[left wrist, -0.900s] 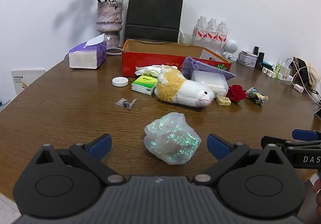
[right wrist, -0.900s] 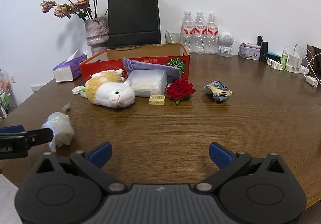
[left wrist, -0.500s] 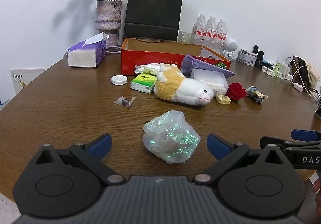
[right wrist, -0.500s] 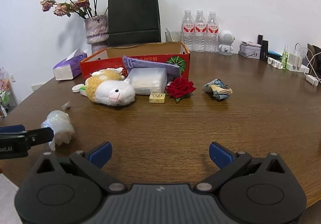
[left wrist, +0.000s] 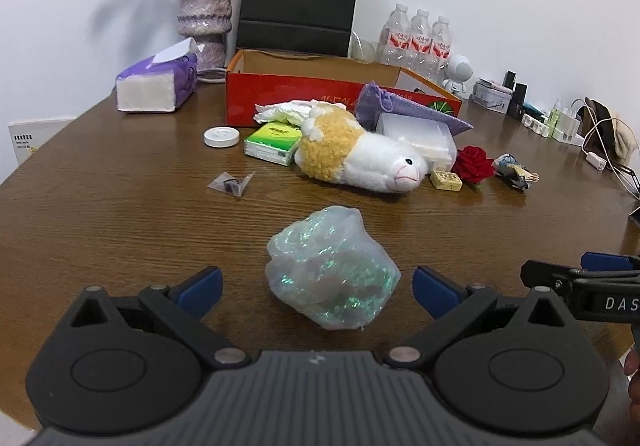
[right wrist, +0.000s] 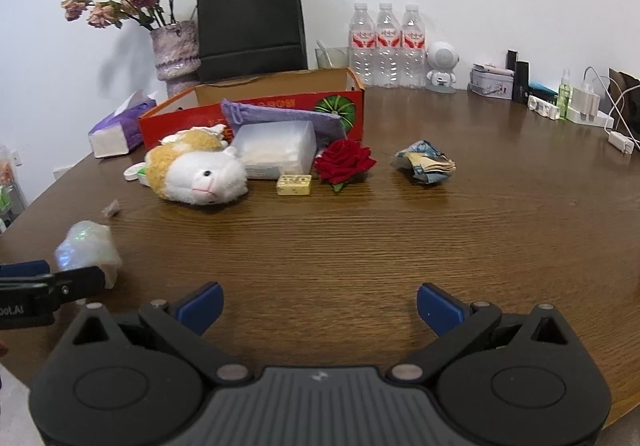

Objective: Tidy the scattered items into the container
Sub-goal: 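Move left tool to glittery plastic bag while right tool reaches blue snack packet, then close left tool on plastic bag while right tool closes on snack packet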

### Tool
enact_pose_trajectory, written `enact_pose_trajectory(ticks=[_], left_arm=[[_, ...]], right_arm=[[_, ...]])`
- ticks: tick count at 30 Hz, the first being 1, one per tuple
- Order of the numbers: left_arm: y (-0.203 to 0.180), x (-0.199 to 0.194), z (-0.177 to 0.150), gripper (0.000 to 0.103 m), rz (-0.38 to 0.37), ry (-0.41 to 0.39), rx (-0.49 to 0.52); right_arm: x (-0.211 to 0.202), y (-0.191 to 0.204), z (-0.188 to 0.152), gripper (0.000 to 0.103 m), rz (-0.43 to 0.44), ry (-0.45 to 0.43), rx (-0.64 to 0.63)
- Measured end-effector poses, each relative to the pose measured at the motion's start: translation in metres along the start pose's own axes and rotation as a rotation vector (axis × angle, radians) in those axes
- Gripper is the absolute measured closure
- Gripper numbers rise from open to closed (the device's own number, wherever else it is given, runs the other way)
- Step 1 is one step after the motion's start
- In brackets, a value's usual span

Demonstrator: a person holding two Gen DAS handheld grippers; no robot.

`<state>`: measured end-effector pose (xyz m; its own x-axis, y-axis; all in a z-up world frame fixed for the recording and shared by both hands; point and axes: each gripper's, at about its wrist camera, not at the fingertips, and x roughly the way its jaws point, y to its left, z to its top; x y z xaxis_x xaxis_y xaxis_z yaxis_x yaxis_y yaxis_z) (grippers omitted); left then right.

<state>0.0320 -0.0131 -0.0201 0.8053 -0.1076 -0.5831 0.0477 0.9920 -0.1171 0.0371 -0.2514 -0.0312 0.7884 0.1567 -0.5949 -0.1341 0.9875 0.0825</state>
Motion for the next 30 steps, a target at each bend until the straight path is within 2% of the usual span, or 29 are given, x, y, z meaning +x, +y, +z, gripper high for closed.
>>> enact_pose_trajectory(ticks=[3, 4, 5, 7, 9, 15, 20, 25, 27, 28, 30], left_arm=[[-0.001, 0.008, 0.003, 0.003, 0.000, 0.005, 0.004], [0.000, 0.010, 0.004, 0.012, -0.003, 0.007, 0.000], [0.001, 0.012, 0.005, 0.029, -0.010, 0.009, -0.007], [0.004, 0.018, 0.009, 0.048, -0.034, 0.022, -0.026], [0.005, 0.022, 0.013, 0.052, -0.043, 0.021, -0.041], [0.010, 0.032, 0.035, 0.053, -0.012, -0.019, -0.075], [0.017, 0.039, 0.053, 0.052, 0.022, -0.050, -0.105], [0.024, 0.047, 0.069, 0.052, 0.044, -0.063, -0.124], [0.026, 0.052, 0.074, 0.052, 0.047, -0.061, -0.131], [0.027, 0.054, 0.076, 0.052, 0.048, -0.059, -0.133], [0.028, 0.058, 0.077, 0.052, 0.046, -0.056, -0.132]], right_arm=[[0.008, -0.005, 0.005, 0.000, -0.013, 0.002, -0.001], [0.012, -0.008, 0.007, 0.000, -0.022, 0.004, -0.003], [0.015, -0.010, 0.010, 0.000, -0.031, 0.006, -0.006], [0.022, -0.017, 0.017, 0.000, -0.055, 0.006, -0.012], [0.030, -0.026, 0.026, 0.000, -0.077, 0.001, -0.011], [0.059, -0.053, 0.058, 0.000, -0.124, -0.015, -0.024], [0.096, -0.072, 0.085, 0.001, -0.136, 0.004, -0.026], [0.130, -0.086, 0.105, 0.021, -0.115, 0.040, -0.055], [0.138, -0.088, 0.109, 0.051, -0.107, 0.055, -0.064], [0.141, -0.089, 0.110, 0.056, -0.099, 0.066, -0.061], [0.145, -0.089, 0.111, 0.057, -0.084, 0.078, -0.055]])
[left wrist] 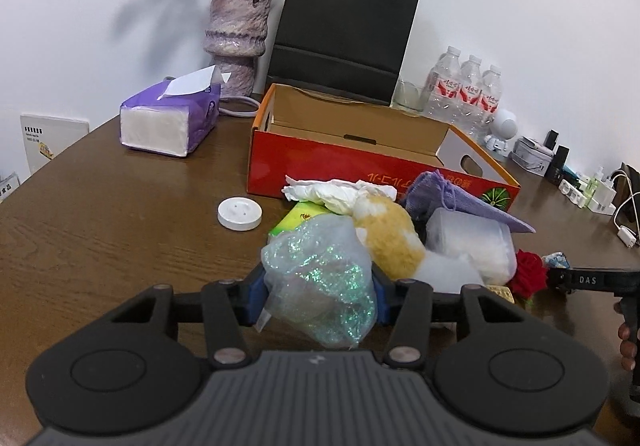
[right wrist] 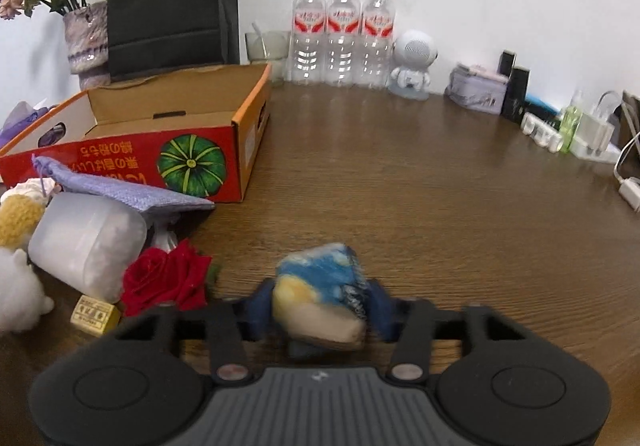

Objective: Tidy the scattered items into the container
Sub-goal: 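Close left tool on plastic bag while right tool closes on snack packet, then carry both items over cardboard box and open both tools to drop them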

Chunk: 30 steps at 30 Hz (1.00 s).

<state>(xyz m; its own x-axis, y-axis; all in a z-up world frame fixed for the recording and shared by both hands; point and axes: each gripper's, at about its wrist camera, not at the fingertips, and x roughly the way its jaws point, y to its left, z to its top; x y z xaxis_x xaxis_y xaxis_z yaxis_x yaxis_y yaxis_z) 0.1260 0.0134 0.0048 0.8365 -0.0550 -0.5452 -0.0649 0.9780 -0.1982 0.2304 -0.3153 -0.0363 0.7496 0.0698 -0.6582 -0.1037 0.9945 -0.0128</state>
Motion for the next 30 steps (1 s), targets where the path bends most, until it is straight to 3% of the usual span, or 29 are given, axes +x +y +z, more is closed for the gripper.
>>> enact_pose_trajectory(ticks=[7, 14, 22, 30], left_arm=[[0.006, 0.005, 0.005, 0.051, -0.022, -0.010, -0.010], [0.012, 0.008, 0.021, 0.051, -0.059, -0.051, -0.016], [-0.004, 0.026, 0.074, 0.049, -0.129, -0.136, 0.004], [-0.020, 0.086, 0.127, 0.049, -0.116, -0.158, -0.002]], right_arm=[[-0.010, 0.004, 0.000, 0.074, 0.034, -0.032, 0.016], [-0.035, 0.023, 0.012, 0.078, 0.083, -0.109, 0.010], [-0.041, 0.075, 0.066, 0.078, 0.190, -0.227, -0.042], [0.009, 0.116, 0.124, 0.078, 0.236, -0.181, -0.065]])
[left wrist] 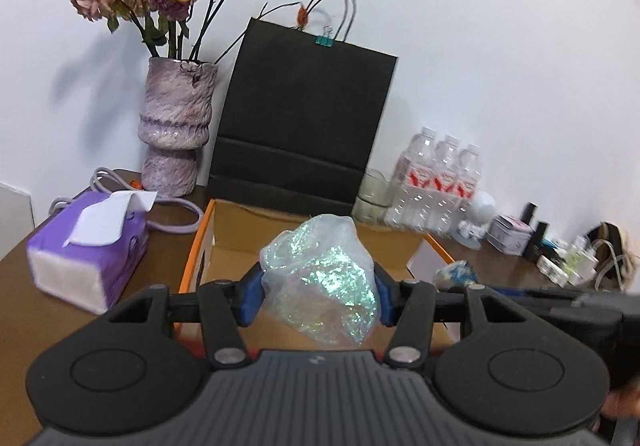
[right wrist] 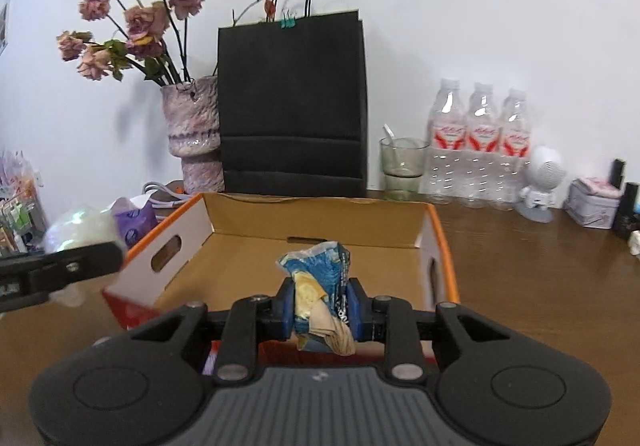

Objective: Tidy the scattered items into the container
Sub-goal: 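Carry both items over cardboard box and open both tools to drop them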

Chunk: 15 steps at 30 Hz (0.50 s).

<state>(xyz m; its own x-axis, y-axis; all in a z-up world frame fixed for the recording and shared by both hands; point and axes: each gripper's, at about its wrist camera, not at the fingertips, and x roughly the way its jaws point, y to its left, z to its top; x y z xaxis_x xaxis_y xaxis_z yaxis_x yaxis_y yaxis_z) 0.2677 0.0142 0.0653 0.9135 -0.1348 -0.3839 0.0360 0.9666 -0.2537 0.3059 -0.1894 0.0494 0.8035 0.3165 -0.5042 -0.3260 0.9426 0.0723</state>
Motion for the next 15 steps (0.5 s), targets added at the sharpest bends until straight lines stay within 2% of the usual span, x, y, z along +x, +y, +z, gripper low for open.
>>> enact_pose_trajectory(ticks=[5, 11, 13, 15], left_arm=[[0.006, 0.049, -0.001, 0.048, 0.032, 0.081, -0.022], [0.016, 0.082, -0.018, 0.048, 0.071, 0.182, 0.008], [0.017, 0.086, -0.022, 0.044, 0.083, 0.203, 0.022], [0.017, 0.090, -0.023, 0.038, 0.082, 0.220, 0.032]], right_arm=[[0.048, -0.006, 0.003, 0.078, -0.012, 0.062, 0.057], [0.086, -0.008, -0.007, 0.077, -0.010, 0.171, 0.034], [0.092, -0.007, -0.010, 0.076, -0.009, 0.196, 0.029], [0.094, -0.008, -0.011, 0.065, -0.012, 0.214, 0.025]])
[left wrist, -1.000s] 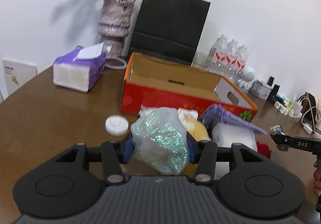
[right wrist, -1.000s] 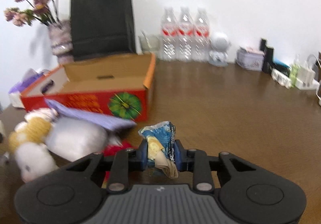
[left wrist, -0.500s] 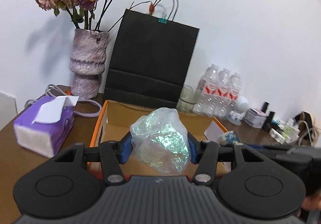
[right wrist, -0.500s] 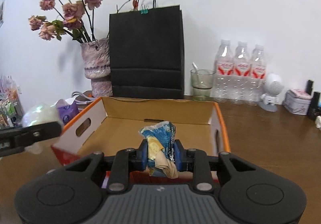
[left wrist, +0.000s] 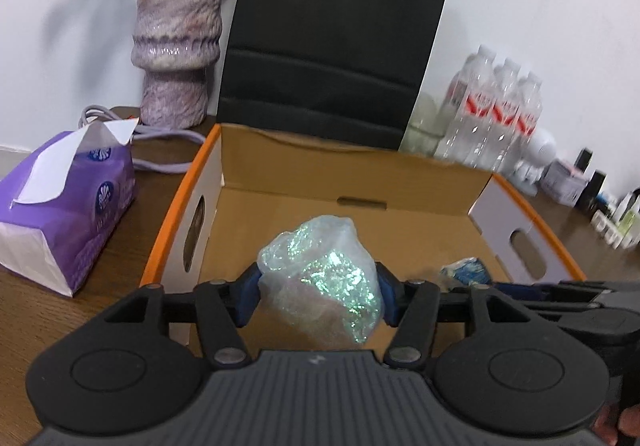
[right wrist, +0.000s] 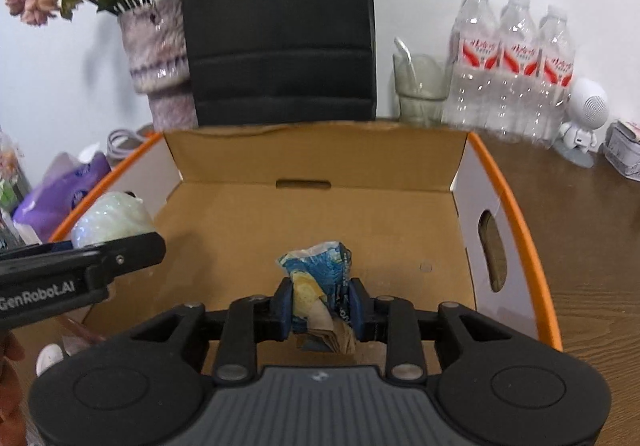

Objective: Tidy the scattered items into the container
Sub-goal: 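Carry both items over cardboard box and open both tools to drop them, then move left tool to small clear wrapper while right tool reaches yellow block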

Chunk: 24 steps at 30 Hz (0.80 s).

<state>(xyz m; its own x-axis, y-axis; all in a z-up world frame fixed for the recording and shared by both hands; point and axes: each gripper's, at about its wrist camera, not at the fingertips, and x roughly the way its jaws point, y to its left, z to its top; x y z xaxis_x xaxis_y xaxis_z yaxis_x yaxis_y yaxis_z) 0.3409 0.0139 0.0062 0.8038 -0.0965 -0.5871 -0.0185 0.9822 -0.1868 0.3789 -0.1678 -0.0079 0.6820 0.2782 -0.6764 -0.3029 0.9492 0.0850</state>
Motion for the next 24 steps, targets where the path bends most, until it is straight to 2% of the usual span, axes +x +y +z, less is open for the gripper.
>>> enact_pose_trajectory(ticks=[1, 2, 3, 6, 7, 8, 10, 12, 13, 18, 24], left_arm=[[-0.001, 0.001, 0.000, 0.030, -0.006, 0.009, 0.005], [-0.002, 0.002, 0.000, 0.019, -0.013, 0.018, 0.011], [-0.004, 0.003, 0.000, 0.017, -0.015, 0.021, 0.018], [-0.009, 0.000, -0.001, 0.005, -0.014, 0.016, 0.030], [-0.009, -0.002, -0.001, 0.000, -0.024, 0.011, 0.025], [-0.009, -0.005, 0.000, 0.000, -0.021, 0.001, 0.020], [-0.008, -0.011, 0.004, 0.000, -0.005, -0.023, 0.014], [-0.006, -0.019, 0.007, 0.000, -0.008, -0.041, 0.001], [-0.004, -0.023, 0.009, 0.000, -0.007, -0.047, -0.008], [0.001, -0.051, 0.010, 0.000, 0.014, -0.089, -0.013], [0.022, -0.096, -0.001, 0.000, 0.036, -0.132, 0.011]], right_arm=[[0.000, -0.001, 0.000, 0.061, 0.001, 0.005, 0.001], [0.000, -0.001, -0.001, 0.053, 0.000, 0.009, 0.003], [0.000, -0.002, -0.001, 0.042, -0.001, 0.011, 0.004], [0.000, -0.007, 0.000, 0.028, -0.029, 0.014, 0.013], [-0.002, -0.010, 0.000, 0.029, -0.029, 0.014, 0.019], [-0.003, -0.013, 0.000, 0.029, -0.015, 0.013, 0.028], [-0.007, -0.017, 0.001, 0.022, 0.020, 0.015, 0.053], [-0.012, -0.018, 0.001, 0.004, 0.013, 0.010, 0.061], [-0.016, -0.018, 0.001, 0.000, 0.000, 0.000, 0.055], [-0.047, -0.016, 0.000, 0.000, 0.021, -0.064, 0.036], [-0.100, -0.015, -0.017, 0.000, -0.002, -0.166, -0.006]])
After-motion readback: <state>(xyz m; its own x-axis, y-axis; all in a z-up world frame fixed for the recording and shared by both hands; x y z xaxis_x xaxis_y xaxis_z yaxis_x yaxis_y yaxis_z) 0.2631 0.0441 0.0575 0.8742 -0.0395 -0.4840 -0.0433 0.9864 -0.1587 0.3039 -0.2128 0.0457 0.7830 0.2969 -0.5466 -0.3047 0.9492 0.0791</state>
